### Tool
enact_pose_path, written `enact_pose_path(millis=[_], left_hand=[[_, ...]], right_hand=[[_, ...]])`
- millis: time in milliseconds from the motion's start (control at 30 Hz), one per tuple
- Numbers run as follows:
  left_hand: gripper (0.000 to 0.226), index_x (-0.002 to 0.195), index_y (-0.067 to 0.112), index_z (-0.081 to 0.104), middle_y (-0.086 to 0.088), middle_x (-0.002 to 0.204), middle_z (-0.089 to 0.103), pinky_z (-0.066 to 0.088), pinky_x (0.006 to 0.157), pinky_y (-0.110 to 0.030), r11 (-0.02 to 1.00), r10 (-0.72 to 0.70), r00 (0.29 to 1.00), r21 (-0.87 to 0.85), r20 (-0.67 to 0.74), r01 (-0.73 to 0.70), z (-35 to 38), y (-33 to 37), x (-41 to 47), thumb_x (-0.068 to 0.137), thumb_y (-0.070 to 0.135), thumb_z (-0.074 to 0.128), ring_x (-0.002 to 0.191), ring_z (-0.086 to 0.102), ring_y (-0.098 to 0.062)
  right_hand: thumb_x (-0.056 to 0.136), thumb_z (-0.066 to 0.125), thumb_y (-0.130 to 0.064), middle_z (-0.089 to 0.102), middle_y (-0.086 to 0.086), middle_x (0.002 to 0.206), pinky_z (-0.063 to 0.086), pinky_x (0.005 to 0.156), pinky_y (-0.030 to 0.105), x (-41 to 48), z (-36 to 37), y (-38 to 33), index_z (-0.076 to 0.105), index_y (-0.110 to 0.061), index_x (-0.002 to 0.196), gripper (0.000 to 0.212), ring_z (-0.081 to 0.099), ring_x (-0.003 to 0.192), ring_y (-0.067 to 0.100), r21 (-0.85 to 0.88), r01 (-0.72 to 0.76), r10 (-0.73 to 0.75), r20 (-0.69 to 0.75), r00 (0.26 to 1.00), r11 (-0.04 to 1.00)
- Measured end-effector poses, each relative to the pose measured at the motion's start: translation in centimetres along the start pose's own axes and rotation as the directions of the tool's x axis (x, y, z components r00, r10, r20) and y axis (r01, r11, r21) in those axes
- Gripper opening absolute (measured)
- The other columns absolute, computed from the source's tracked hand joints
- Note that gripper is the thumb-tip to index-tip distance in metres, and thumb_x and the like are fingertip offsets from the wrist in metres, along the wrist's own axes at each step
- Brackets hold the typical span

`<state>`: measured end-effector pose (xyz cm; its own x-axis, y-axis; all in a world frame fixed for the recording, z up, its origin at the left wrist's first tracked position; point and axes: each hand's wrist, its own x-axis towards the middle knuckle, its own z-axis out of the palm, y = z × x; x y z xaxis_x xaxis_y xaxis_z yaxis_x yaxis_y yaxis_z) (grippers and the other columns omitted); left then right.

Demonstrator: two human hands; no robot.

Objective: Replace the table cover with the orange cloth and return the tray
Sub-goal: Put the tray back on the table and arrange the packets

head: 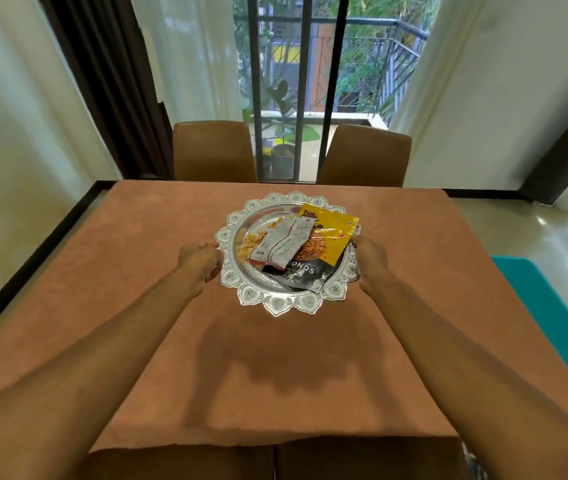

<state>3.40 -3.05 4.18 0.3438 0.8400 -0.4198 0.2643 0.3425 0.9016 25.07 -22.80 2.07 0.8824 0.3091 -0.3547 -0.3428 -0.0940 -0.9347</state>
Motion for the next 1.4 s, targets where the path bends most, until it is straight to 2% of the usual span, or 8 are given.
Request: enact_pose_path(millis=[233, 600, 833, 967, 1067, 1233, 1333, 1400], left_hand=[[0.032, 0.09, 0.018, 0.068, 0.002, 0.078, 0.066, 0.049, 0.043, -0.015, 1.0, -0.019, 1.0, 0.012, 0.004, 0.019, 4.3, 1.6, 5.9, 0.082, -0.011, 0.058, 0.064, 0.058, -0.01], [0.026, 0.083, 0.018, 0.063, 0.0, 0.079, 0.065, 0.049, 0.042, -0.018, 0.999, -0.006, 1.0, 0.052, 0.0, 0.006, 6.9, 0.7, 11.3, 0.086, -0.007, 0.058, 0.066, 0.06, -0.012], [0.019, 0.087, 0.015, 0.063, -0.002, 0.071, 0.059, 0.039, 0.033, -0.014, 0.988, 0.106, 0.994, 0.117, -0.033, -0.102, 8.3, -0.3, 12.1, 0.092, 0.0, 0.053, 0.041, 0.054, -0.007], [0.03, 0.12, 0.01, 0.058, -0.005, 0.106, 0.06, 0.055, 0.062, -0.029, 0.923, 0.284, 0.956, 0.29, -0.07, -0.253, 8.4, -0.9, 12.2, 0.09, 0.008, 0.057, 0.084, 0.059, -0.02], [0.045, 0.13, 0.014, 0.057, -0.008, 0.125, 0.055, 0.046, 0.098, -0.045, 0.676, 0.57, 0.822, 0.561, 0.012, -0.477, 8.7, -1.0, 12.1, 0.086, 0.012, 0.064, 0.115, 0.051, -0.027], [0.049, 0.131, 0.021, 0.06, -0.002, 0.131, 0.059, 0.027, 0.11, -0.052, 0.33, 0.692, 0.646, 0.655, 0.322, -0.679, 10.8, -0.6, 10.2, 0.089, 0.046, 0.057, 0.126, 0.047, -0.023], [0.075, 0.144, 0.024, 0.047, -0.003, 0.147, 0.05, 0.033, 0.112, -0.05, 0.348, 0.574, 0.65, 0.571, 0.498, -0.744, 12.7, 0.0, 9.2, 0.084, 0.067, 0.05, 0.136, 0.042, -0.025], [0.092, 0.152, 0.025, 0.037, -0.005, 0.154, 0.043, 0.034, 0.112, -0.049, 0.447, 0.46, 0.722, 0.568, 0.517, -0.691, 13.9, 0.5, 8.7, 0.078, 0.08, 0.045, 0.141, 0.04, -0.027]], right_hand=[[0.082, 0.059, -0.012, 0.066, 0.008, 0.074, 0.044, 0.06, 0.036, 7.7, 1.7, -2.0, 0.065, -0.013, 0.07, 0.014, 0.06, 0.069, 0.023, -0.056, 0.065, -0.067, -0.034, 0.997, 0.996], [0.09, 0.054, -0.013, 0.056, 0.005, 0.066, 0.038, 0.058, 0.033, 12.6, 2.6, 1.8, 0.052, -0.018, 0.063, 0.027, 0.052, 0.063, 0.019, -0.151, 0.051, -0.062, -0.066, 0.996, 0.987], [0.097, 0.051, -0.024, 0.07, 0.002, 0.081, 0.044, 0.064, 0.032, 13.0, 2.5, 3.6, 0.069, -0.013, 0.085, 0.024, 0.063, 0.073, 0.02, -0.251, 0.171, -0.185, -0.033, 0.982, 0.953], [0.091, 0.063, -0.032, 0.069, -0.005, 0.102, 0.055, 0.08, 0.038, 12.9, 1.8, 3.5, 0.065, -0.028, 0.113, 0.023, 0.068, 0.093, 0.018, -0.331, 0.23, -0.259, -0.047, 0.965, 0.915], [0.081, 0.075, -0.031, 0.059, -0.003, 0.109, 0.053, 0.086, 0.038, 12.6, 1.2, 2.7, 0.059, -0.029, 0.131, 0.052, 0.061, 0.101, 0.018, -0.448, 0.283, -0.344, -0.058, 0.937, 0.848], [0.085, 0.074, -0.045, 0.057, 0.004, 0.119, 0.042, 0.098, 0.04, 12.0, 2.1, 1.5, 0.073, -0.029, 0.119, 0.037, 0.047, 0.12, 0.023, -0.614, 0.311, -0.413, -0.026, 0.911, 0.726], [0.091, 0.063, -0.045, 0.062, -0.002, 0.095, 0.042, 0.08, 0.033, 11.3, 3.2, 1.1, 0.08, -0.026, 0.094, 0.025, 0.051, 0.097, 0.016, -0.627, 0.41, -0.501, 0.037, 0.865, 0.662], [0.094, 0.058, -0.041, 0.063, -0.001, 0.071, 0.039, 0.061, 0.033, 11.0, 4.0, 1.1, 0.072, -0.017, 0.068, 0.038, 0.054, 0.076, 0.015, -0.58, 0.501, -0.549, 0.108, 0.829, 0.642]])
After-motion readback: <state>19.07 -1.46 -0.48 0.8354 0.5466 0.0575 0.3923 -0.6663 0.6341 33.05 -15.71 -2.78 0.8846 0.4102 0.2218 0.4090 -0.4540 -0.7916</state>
